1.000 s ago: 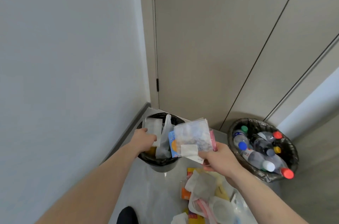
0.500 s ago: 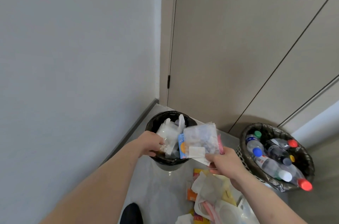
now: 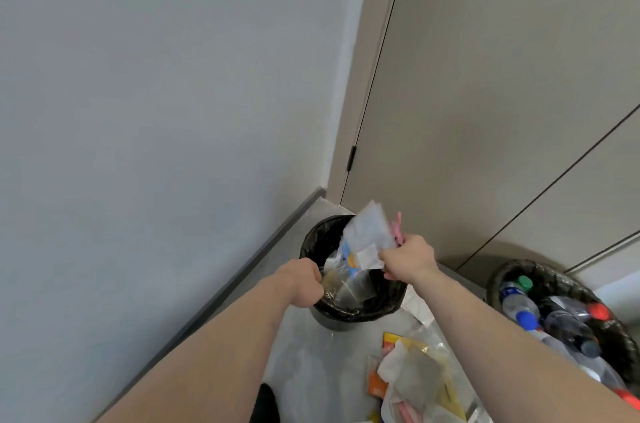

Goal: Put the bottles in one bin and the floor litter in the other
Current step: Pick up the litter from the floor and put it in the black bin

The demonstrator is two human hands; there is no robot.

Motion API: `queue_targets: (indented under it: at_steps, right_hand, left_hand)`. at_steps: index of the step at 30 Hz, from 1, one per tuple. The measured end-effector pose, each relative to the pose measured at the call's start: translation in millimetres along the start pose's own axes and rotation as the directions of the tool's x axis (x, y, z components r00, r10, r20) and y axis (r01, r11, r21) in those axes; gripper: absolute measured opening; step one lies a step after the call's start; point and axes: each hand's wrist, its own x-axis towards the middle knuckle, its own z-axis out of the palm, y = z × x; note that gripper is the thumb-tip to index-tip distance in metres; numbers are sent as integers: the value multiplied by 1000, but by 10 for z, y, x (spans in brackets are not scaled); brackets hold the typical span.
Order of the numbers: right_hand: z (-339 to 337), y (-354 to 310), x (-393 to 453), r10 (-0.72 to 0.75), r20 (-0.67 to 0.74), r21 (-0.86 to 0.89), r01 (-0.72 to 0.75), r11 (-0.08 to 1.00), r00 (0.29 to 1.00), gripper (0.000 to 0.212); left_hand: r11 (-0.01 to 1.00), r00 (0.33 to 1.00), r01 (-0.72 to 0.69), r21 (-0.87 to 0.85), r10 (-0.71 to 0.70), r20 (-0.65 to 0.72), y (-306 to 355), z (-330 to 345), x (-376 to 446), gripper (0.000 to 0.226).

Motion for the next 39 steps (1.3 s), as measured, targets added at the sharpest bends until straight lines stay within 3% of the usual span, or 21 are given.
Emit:
queue_targets:
  at_steps: [3, 6, 10, 15, 22, 27, 32, 36, 39]
  right_hand:
    - [104, -101, 74, -14, 69, -58, 18, 998, 998, 30]
    - [53, 32, -21, -125, 34, -235, 130, 963, 992, 55]
    - [-188, 603, -321, -220, 58, -366, 226, 903, 974, 46]
    - [-507, 1739, -709, -85, 74, -410, 108, 906, 994, 43]
    - [-798, 3211, -1128, 291, 95, -392, -232, 890, 952, 52]
    - [-803, 3859, -1203, 428, 92, -306, -383, 871, 899, 56]
    - [-702, 4322, -962, 547, 40, -110, -541, 834, 836, 76]
    - [-541, 4552, -658, 606, -48, 51, -604, 796, 794, 90]
    - [-427, 4723, -469, 641, -153, 123, -630, 767, 752, 97]
  left_hand:
    - [1000, 1000, -6, 6, 6, 12, 3, -10, 6, 16]
    - [999, 1000, 0, 51, 0, 3, -5, -7, 19, 38]
    - [986, 999, -16, 167, 9, 40, 59, 37, -5, 40]
    - [915, 991, -96, 391, 52, 121, 349, 255, -172, 33]
    - [738, 951, -273, 618, 110, 289, 882, 1101, -261, 49]
    - [827, 929, -284, 486, 112, 354, 1180, 1957, -111, 43]
    - [992, 954, -5, 130, -35, 299, 1171, 2725, 218, 64]
    - [975, 958, 216, -46, -203, 202, 1126, 3036, 553, 83]
    - [869, 890, 447, -213, -409, 200, 1050, 3190, 796, 106]
